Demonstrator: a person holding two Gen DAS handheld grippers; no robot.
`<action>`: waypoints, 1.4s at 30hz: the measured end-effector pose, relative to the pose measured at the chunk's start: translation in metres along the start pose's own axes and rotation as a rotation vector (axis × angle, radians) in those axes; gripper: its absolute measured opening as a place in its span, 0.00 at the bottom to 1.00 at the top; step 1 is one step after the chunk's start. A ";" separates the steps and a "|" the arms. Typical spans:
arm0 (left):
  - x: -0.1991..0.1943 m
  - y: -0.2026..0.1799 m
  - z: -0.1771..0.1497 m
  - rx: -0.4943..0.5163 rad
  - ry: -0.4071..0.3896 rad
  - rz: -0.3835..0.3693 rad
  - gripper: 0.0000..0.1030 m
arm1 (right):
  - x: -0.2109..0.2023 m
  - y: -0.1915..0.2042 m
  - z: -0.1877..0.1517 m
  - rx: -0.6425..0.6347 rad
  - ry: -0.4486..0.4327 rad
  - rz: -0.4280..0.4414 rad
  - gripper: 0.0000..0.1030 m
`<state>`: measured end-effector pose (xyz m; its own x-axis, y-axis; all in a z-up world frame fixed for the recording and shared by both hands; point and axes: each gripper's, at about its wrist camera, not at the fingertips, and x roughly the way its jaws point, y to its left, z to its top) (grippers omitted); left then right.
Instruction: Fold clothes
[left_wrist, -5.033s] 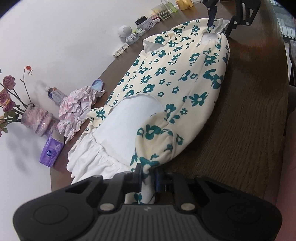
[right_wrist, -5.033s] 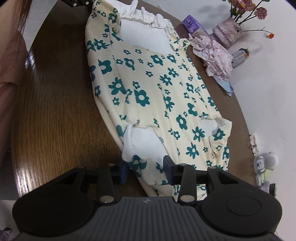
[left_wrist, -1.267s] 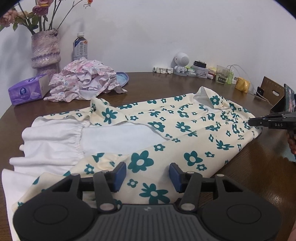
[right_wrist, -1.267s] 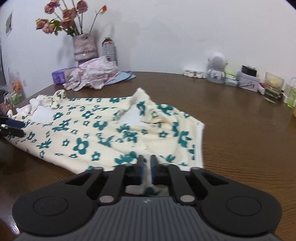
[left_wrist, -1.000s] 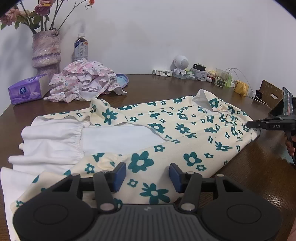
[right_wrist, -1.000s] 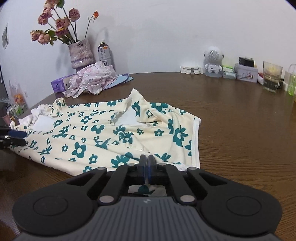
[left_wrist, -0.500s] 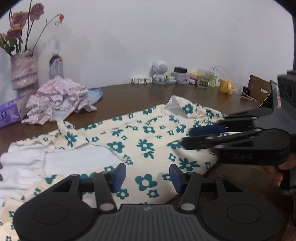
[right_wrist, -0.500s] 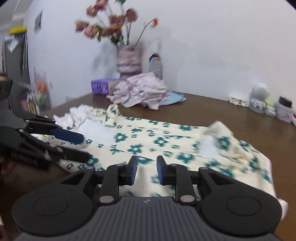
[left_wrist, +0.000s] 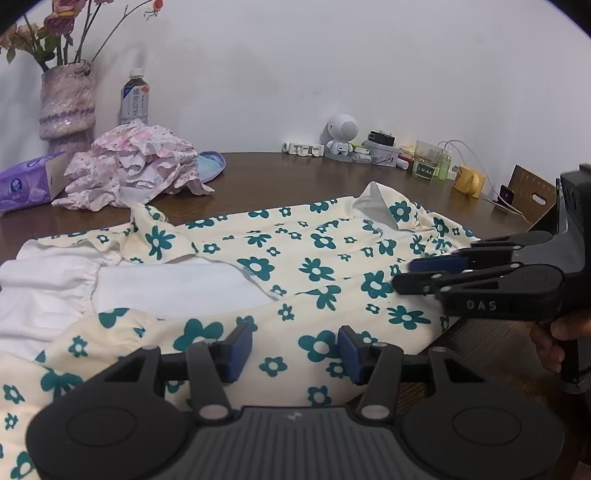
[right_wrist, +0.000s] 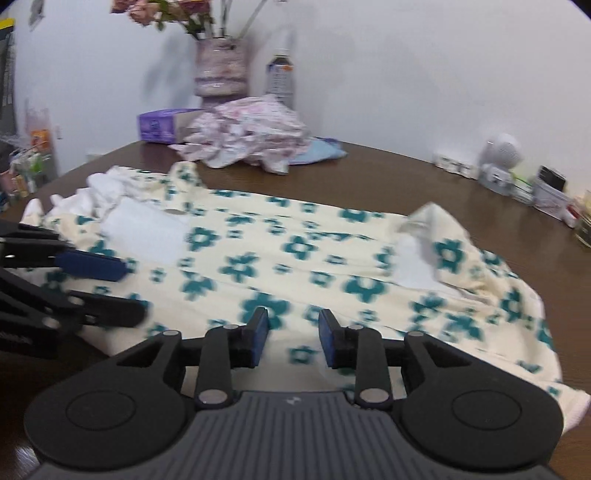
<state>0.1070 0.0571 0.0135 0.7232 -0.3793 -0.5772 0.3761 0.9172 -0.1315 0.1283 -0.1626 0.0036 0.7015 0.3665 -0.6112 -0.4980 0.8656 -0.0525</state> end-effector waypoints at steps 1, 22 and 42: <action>0.000 0.000 0.000 -0.001 -0.001 -0.002 0.49 | -0.001 -0.005 -0.001 0.006 0.001 -0.015 0.28; -0.001 0.000 -0.001 0.001 -0.002 0.000 0.49 | -0.026 -0.051 -0.017 0.037 -0.026 -0.039 0.21; -0.001 -0.007 0.001 0.011 0.003 0.037 0.51 | -0.041 -0.031 -0.024 0.021 -0.031 0.064 0.21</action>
<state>0.1042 0.0504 0.0157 0.7346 -0.3451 -0.5842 0.3558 0.9290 -0.1015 0.1031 -0.2121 0.0114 0.6844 0.4315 -0.5876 -0.5318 0.8469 0.0025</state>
